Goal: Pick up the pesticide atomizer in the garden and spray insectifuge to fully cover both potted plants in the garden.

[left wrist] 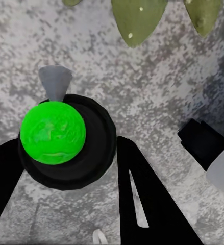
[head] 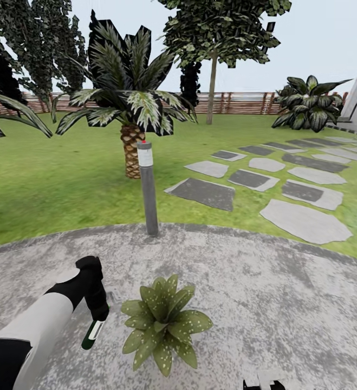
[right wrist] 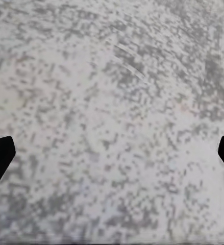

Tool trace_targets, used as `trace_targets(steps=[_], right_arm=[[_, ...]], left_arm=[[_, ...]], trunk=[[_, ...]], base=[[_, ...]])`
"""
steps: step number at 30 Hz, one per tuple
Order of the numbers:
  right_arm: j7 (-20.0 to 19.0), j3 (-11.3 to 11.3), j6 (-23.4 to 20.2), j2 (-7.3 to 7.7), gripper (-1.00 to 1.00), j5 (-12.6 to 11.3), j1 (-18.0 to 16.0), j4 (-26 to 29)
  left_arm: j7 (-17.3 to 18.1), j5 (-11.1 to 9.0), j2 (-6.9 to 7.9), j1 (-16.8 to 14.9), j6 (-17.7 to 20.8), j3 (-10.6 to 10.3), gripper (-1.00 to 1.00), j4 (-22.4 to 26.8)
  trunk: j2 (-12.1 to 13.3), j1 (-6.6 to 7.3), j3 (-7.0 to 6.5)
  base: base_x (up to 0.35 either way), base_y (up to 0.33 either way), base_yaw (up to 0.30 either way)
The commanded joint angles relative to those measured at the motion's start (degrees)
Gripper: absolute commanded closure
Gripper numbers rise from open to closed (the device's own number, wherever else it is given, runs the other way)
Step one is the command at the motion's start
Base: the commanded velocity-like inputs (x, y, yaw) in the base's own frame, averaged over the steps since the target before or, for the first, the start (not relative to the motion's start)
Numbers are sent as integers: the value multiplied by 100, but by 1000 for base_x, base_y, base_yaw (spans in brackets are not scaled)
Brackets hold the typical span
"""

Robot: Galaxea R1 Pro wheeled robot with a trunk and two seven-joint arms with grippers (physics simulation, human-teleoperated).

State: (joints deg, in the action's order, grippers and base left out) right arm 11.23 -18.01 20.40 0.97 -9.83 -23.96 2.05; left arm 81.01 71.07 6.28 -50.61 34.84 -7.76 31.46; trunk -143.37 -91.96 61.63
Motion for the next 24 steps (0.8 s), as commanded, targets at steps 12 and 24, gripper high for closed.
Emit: trace_targets(steps=[12,24], right_arm=[[11,-54,15,0,-100,-53,-3,-3],[0,-57,8,7,-100,-54,-3,-8]], left_arm=[[-267,10,113,255,-24,-11,100,-101],[-588,-11,-172,207,-470,37,100,601]], trunk=[[-2,1,-9],[-2,1,-9]], base=[[44,43,-62],[0,0,0]])
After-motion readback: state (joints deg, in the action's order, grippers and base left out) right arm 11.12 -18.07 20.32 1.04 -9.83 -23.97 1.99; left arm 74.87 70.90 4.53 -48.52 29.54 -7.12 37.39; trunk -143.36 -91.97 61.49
